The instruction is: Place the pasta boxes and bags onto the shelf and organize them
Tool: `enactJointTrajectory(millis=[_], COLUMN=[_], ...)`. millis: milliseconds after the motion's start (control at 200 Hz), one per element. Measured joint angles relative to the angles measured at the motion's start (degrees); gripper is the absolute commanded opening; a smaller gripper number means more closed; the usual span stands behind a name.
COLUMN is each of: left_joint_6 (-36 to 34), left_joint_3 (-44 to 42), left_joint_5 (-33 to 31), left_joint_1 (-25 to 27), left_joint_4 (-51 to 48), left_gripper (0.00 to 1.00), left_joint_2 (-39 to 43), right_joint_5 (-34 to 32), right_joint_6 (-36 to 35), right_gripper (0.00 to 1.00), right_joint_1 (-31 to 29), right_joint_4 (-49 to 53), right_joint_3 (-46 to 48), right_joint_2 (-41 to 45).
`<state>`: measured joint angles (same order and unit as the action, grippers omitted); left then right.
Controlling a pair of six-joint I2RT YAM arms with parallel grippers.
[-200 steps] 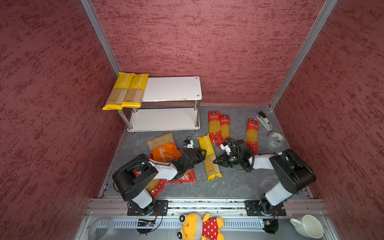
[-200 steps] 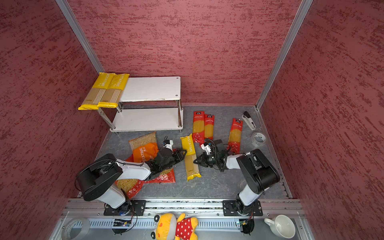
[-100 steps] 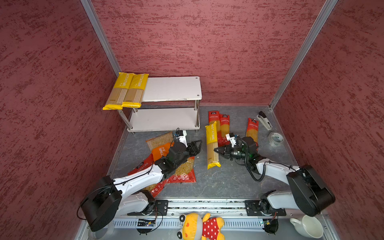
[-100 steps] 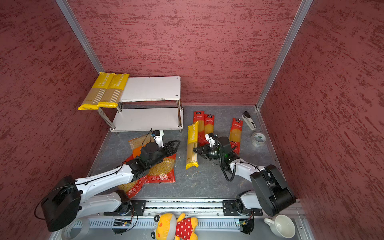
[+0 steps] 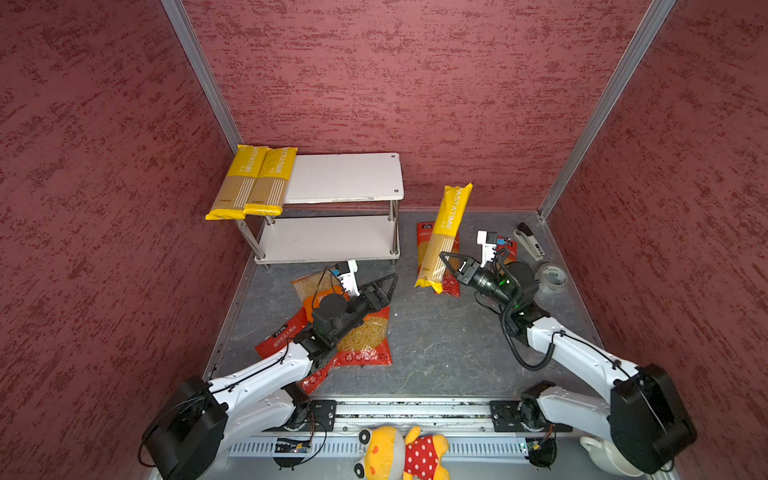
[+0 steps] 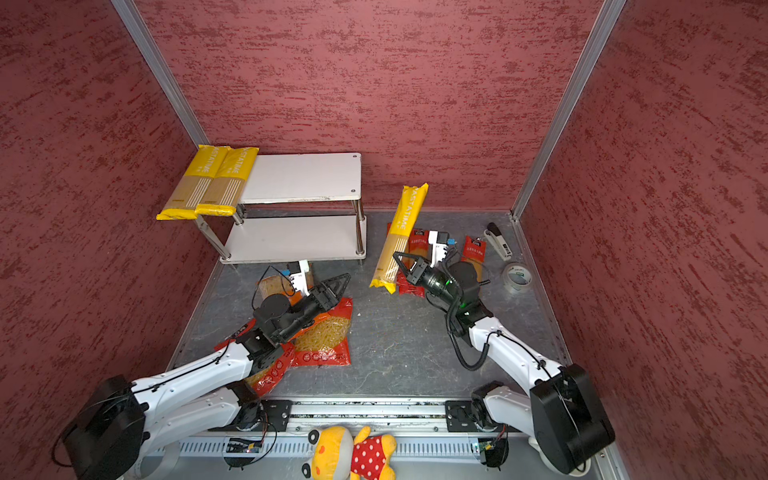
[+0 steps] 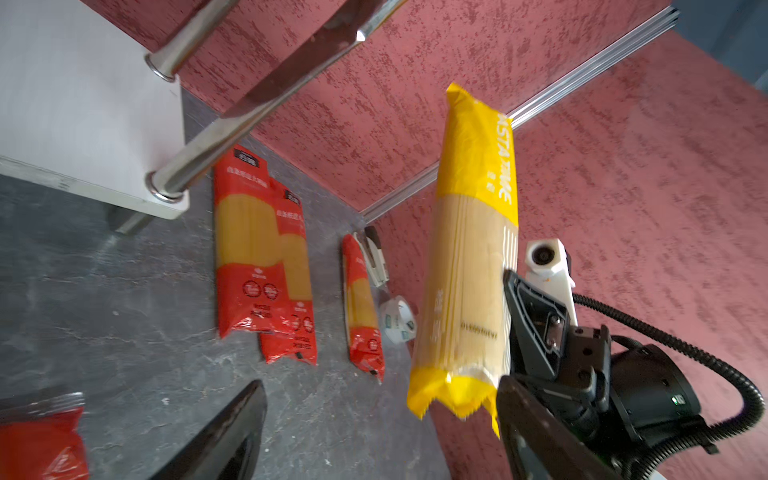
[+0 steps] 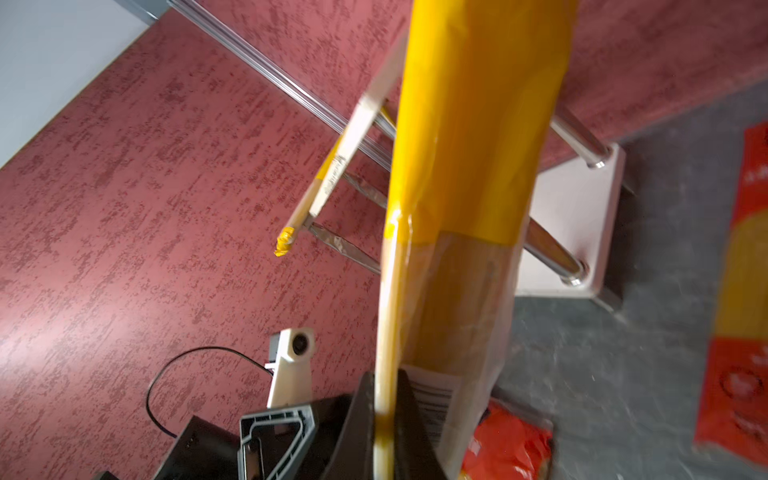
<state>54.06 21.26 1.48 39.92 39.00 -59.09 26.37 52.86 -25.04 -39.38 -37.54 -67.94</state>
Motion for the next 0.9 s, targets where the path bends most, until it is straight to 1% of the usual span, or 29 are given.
enactJointTrajectory(millis=[95,210,336,466,566,621,721,817,897], left_joint_6=[2.62,4.04,4.22,4.68,5.18,5.33,5.22,4.68,4.22], left_joint_3=[-1.40,-1.79,-1.68,-0.31,-0.04,-0.04,0.02,0.37,0.63], left_joint_5=[0.26,0.39,0.33,-0.24,-1.33,-2.12,-3.78,-5.31,-6.64], left_joint_1=[0.07,0.87,1.86,1.99,1.97,1.90,1.36,1.05,0.92], left_joint_4=[6.21,12.76,20.33,26.49,30.80,32.98,35.45,36.17,36.94], left_gripper=[0.92,0.93,0.94,0.93,0.90,0.86,0.81,0.78,0.74], left_joint_2=[-0.66,-1.81,-3.76,-7.61,-10.16,-11.13,-11.28,-10.84,-10.60], right_joint_5=[-0.72,-0.94,-1.11,-1.36,-2.43,-2.75,-3.28,-3.45,-3.61], right_joint_6=[-1.49,-2.49,-2.97,-2.99,-2.71,-2.36,-1.03,0.76,2.67], right_gripper=[0.00,0.00,0.00,0.00,0.00,0.00,0.00,0.00,0.00], right_joint_1=[-1.31,-3.78,-7.13,-10.51,-12.28,-12.81,-13.20,-13.60,-13.84], right_joint_4=[-2.71,-6.12,-9.27,-11.19,-12.98,-14.14,-16.04,-18.23,-20.15], right_joint_3=[-5.18,-9.86,-12.26,-13.81,-14.40,-14.58,-14.60,-14.60,-14.69], right_joint_2=[-2.43,-5.14,-7.54,-10.49,-12.66,-13.64,-15.28,-17.29,-19.26])
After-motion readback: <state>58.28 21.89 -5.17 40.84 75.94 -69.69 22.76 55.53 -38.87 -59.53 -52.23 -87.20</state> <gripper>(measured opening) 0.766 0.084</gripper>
